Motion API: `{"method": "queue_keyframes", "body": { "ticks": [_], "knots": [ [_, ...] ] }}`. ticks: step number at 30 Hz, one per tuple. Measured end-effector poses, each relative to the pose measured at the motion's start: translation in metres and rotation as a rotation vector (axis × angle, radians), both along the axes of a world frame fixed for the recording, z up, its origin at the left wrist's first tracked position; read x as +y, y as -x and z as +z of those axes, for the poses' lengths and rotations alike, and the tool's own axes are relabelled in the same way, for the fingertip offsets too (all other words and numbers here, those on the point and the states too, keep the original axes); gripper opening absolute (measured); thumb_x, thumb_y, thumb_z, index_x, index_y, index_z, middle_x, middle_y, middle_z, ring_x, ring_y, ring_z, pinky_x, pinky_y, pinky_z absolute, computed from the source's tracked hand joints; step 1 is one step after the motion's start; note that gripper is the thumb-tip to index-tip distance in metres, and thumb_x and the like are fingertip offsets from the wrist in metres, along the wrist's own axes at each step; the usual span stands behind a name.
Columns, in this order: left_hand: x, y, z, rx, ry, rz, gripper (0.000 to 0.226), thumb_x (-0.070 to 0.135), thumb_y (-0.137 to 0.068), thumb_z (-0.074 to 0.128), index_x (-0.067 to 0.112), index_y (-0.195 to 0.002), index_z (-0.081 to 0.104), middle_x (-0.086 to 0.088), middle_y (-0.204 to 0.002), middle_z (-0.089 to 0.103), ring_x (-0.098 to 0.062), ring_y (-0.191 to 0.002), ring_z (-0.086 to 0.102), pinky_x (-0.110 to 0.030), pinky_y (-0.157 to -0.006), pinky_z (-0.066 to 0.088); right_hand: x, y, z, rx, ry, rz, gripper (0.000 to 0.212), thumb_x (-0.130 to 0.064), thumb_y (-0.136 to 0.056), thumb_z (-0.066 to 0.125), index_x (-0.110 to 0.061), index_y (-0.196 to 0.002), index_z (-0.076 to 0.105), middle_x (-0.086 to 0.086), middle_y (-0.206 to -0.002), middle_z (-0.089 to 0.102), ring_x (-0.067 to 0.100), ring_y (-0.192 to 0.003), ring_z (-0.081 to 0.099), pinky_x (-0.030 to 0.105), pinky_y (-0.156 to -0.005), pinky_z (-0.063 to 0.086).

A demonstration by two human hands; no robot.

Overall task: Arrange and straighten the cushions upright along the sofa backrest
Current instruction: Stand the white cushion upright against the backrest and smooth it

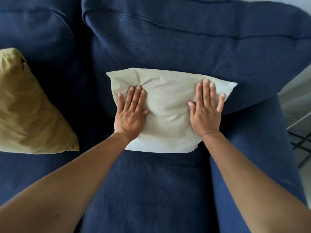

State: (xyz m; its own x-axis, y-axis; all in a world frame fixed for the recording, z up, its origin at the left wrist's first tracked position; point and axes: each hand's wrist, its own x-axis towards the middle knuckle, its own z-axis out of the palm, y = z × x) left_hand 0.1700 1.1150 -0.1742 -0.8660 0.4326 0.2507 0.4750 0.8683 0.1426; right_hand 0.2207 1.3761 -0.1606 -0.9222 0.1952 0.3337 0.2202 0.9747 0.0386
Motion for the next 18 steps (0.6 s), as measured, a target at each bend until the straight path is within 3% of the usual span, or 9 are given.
{"method": "queue_keyframes", "body": {
  "ticks": [3,6,9,11,15,18],
  "knots": [
    [0.006,0.008,0.028,0.071,-0.110,0.018,0.062,0.034,-0.104,0.035,0.002,-0.157,0.026,-0.019,-0.165,0.022,-0.040,-0.152,0.016,-0.056,-0.123,-0.004,-0.010,0.002,0.018,0.068,0.105,-0.108,0.063,-0.042,-0.107,0.027,-0.011,-0.158,0.008,0.010,-0.166,0.008,0.025,-0.153,0.005,0.056,-0.120,0.003],
    [0.020,0.021,0.053,0.122,-0.107,-0.045,0.059,0.034,-0.104,0.040,0.009,-0.157,0.034,-0.021,-0.164,0.023,-0.042,-0.152,0.015,-0.056,-0.122,-0.005,-0.031,0.016,0.035,0.163,0.132,0.003,0.063,-0.042,-0.105,0.031,-0.013,-0.158,0.013,0.010,-0.166,0.011,0.024,-0.153,0.007,0.052,-0.119,0.000],
    [0.030,0.038,0.064,0.067,0.060,-0.130,0.060,0.042,-0.106,0.034,0.013,-0.158,0.032,-0.018,-0.166,0.019,-0.039,-0.154,0.010,-0.055,-0.121,-0.010,-0.044,0.024,0.036,0.083,0.019,0.253,0.062,-0.047,-0.104,0.031,-0.018,-0.158,0.019,0.007,-0.165,0.013,0.022,-0.153,0.012,0.050,-0.121,0.005],
    [0.019,0.043,0.061,-0.003,0.204,-0.118,0.064,0.047,-0.106,0.022,0.014,-0.161,0.022,-0.012,-0.169,0.009,-0.033,-0.156,0.001,-0.052,-0.121,-0.016,-0.028,0.019,0.028,-0.047,-0.072,0.307,0.061,-0.049,-0.104,0.029,-0.022,-0.158,0.018,0.006,-0.166,0.013,0.022,-0.153,0.011,0.051,-0.121,0.009],
    [-0.020,0.046,0.051,-0.147,0.270,0.133,0.070,0.053,-0.102,0.004,0.016,-0.162,-0.004,-0.007,-0.171,-0.003,-0.027,-0.155,-0.014,-0.054,-0.120,-0.016,0.022,0.000,0.025,-0.123,-0.024,0.012,0.063,-0.049,-0.103,0.023,-0.022,-0.158,0.010,0.005,-0.167,0.009,0.024,-0.153,0.008,0.050,-0.120,0.001],
    [-0.028,0.044,0.062,-0.180,0.144,0.196,0.072,0.057,-0.102,0.019,0.020,-0.162,0.003,-0.010,-0.167,0.019,-0.030,-0.156,0.002,-0.058,-0.121,-0.009,0.038,-0.003,0.038,-0.064,0.017,-0.062,0.063,-0.049,-0.101,0.035,-0.018,-0.155,0.024,0.011,-0.159,0.031,0.030,-0.147,0.026,0.050,-0.115,0.005]
  ]
}}
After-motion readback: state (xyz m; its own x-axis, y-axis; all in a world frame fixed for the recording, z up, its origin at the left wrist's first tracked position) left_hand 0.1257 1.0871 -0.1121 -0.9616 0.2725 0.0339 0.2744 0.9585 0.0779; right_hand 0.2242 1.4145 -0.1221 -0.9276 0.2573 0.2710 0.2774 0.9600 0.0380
